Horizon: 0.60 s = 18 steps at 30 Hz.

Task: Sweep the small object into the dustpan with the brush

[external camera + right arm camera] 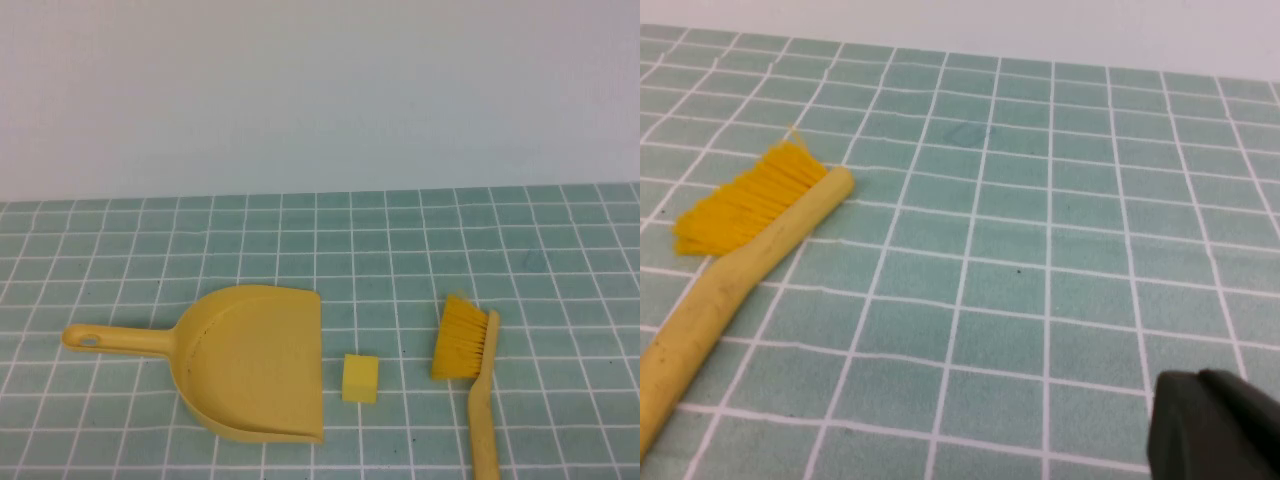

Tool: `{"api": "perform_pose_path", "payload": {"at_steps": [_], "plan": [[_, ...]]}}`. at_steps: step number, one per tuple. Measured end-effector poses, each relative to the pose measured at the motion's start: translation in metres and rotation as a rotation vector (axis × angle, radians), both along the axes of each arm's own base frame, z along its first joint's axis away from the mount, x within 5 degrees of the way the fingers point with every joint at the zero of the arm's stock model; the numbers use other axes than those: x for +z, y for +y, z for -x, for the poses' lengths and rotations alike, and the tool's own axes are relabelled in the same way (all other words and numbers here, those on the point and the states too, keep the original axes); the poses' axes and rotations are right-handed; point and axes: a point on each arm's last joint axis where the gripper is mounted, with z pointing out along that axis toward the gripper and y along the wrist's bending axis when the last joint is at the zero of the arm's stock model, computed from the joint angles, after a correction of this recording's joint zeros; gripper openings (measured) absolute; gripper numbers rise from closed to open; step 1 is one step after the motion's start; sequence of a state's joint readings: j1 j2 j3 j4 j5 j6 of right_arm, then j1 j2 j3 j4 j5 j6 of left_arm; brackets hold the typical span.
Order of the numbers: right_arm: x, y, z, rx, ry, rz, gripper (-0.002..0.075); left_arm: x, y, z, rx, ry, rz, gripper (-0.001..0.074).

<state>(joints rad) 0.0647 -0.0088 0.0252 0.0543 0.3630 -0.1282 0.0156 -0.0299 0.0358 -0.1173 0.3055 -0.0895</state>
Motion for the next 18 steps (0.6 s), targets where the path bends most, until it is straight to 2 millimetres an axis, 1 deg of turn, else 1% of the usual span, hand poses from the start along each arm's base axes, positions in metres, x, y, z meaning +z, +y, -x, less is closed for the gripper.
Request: {"api": "perform_pose_path", "payload": {"at_steps": [7,12,18], "plan": [[0.0000,0.0000,0.0000,0.000,0.000,-0.001,-0.0001,0.0000,-0.0007,0.0000,-0.015,0.000,-0.006,0.0000],[0.0000,0.0000,0.0000,0.000,0.000,-0.001,-0.0001,0.0003,-0.0001,0.0000,-0.067,-0.009,-0.208,0.0000],[0.0000,0.0000,0.0000,0.000,0.000,-0.001,-0.0001,0.0003,-0.0001,0.0000,-0.071,-0.009,-0.227,0.0000]]}}
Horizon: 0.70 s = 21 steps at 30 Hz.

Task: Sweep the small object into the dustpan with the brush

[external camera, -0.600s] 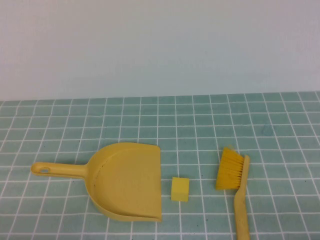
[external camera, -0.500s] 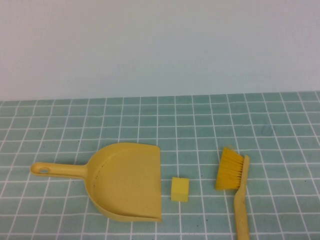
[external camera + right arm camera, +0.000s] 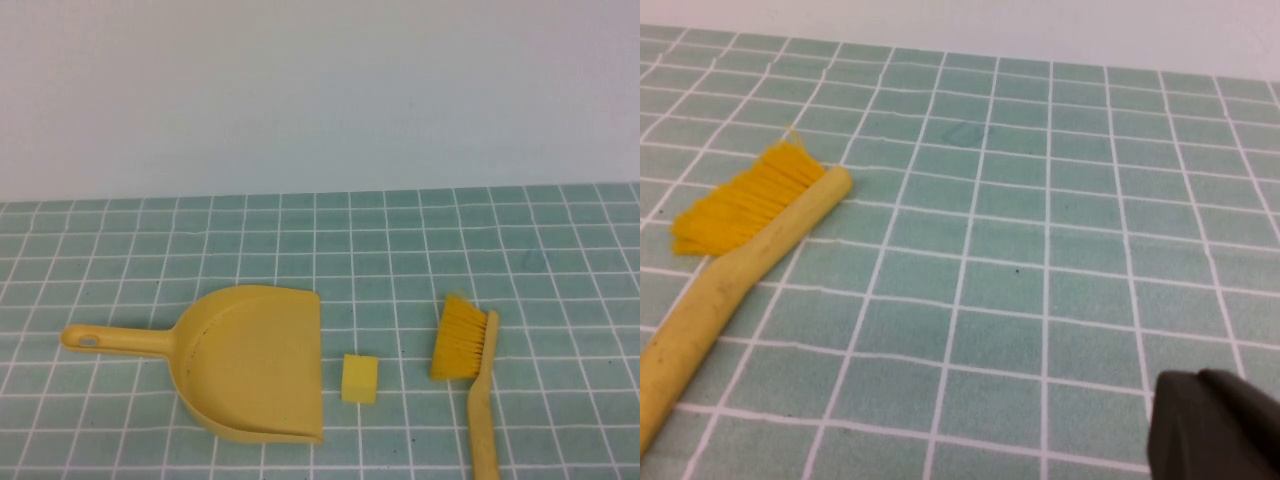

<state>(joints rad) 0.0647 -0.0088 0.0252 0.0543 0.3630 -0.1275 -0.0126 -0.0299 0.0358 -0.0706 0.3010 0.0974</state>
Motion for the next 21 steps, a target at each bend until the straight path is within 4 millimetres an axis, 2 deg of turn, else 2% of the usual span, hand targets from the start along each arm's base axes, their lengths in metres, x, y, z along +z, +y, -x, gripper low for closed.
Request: {"api": "perform_pose_path", "payload": {"at_steps": [13,21], "plan": [[0.0000,0.0000,0.0000,0.000,0.000,0.000,-0.0001,-0.0001,-0.0025,0.0002,-0.045,0.001,0.008,0.0000],[0.0000,0.0000,0.0000,0.000,0.000,0.000,-0.0001,0.0000,-0.0040,0.0003,-0.042,0.004,0.073,0.0000]]}}
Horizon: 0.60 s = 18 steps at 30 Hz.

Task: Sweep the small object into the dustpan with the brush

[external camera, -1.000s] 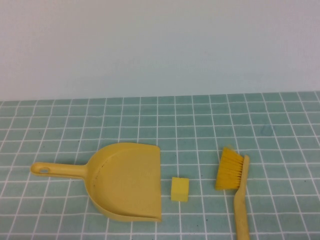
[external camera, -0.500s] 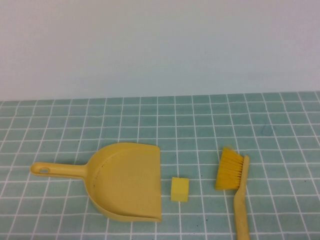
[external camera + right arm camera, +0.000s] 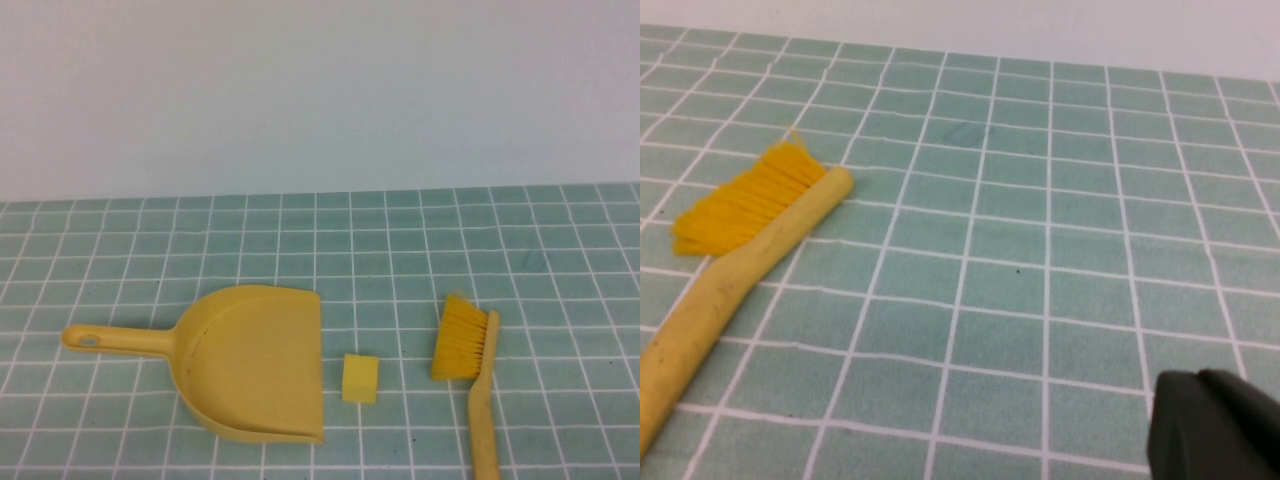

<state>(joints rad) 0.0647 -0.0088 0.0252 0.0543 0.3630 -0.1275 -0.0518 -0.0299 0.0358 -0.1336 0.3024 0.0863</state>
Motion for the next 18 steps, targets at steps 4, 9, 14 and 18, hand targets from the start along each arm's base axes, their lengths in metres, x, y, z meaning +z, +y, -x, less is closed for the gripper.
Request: {"api": "perform_pose_path", "payload": {"at_steps": [4,9,14,18], "plan": [[0.0000,0.0000,0.0000,0.000,0.000,0.000,-0.0001,0.0001,-0.0010,0.0001,-0.003,0.002,0.033,0.0000],[0.0000,0.0000,0.0000,0.000,0.000,0.000,-0.0001,0.0002,-0.0016,0.0001,-0.004,0.003,0.053,0.0000],[0.0000,0.0000,0.0000,0.000,0.000,0.000,-0.0001,0.0002,-0.0016,0.0001,-0.004,0.003,0.053,0.0000],[0.0000,0.0000,0.0000,0.000,0.000,0.000,-0.0001,0.0003,-0.0018,0.0001,-0.005,0.003,0.060,0.0000]]}}
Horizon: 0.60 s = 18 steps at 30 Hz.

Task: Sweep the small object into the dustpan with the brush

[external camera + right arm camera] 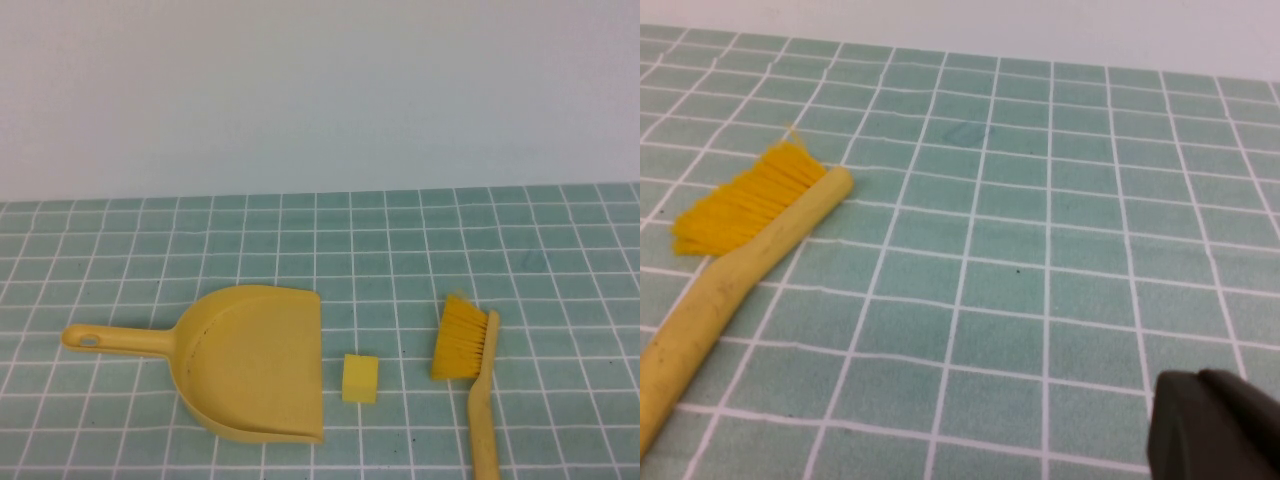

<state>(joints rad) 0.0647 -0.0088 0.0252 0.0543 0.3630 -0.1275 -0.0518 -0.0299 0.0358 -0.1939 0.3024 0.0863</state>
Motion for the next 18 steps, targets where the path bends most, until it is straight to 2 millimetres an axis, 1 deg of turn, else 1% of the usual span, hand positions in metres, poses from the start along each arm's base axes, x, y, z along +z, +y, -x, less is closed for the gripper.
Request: {"api": "perform_pose_path", "payload": {"at_steps": [18], "plan": [[0.0000,0.0000,0.0000,0.000,0.000,0.000,-0.0001,-0.0001,-0.0003,0.0001,-0.001,0.002,0.009,0.0000]]}}
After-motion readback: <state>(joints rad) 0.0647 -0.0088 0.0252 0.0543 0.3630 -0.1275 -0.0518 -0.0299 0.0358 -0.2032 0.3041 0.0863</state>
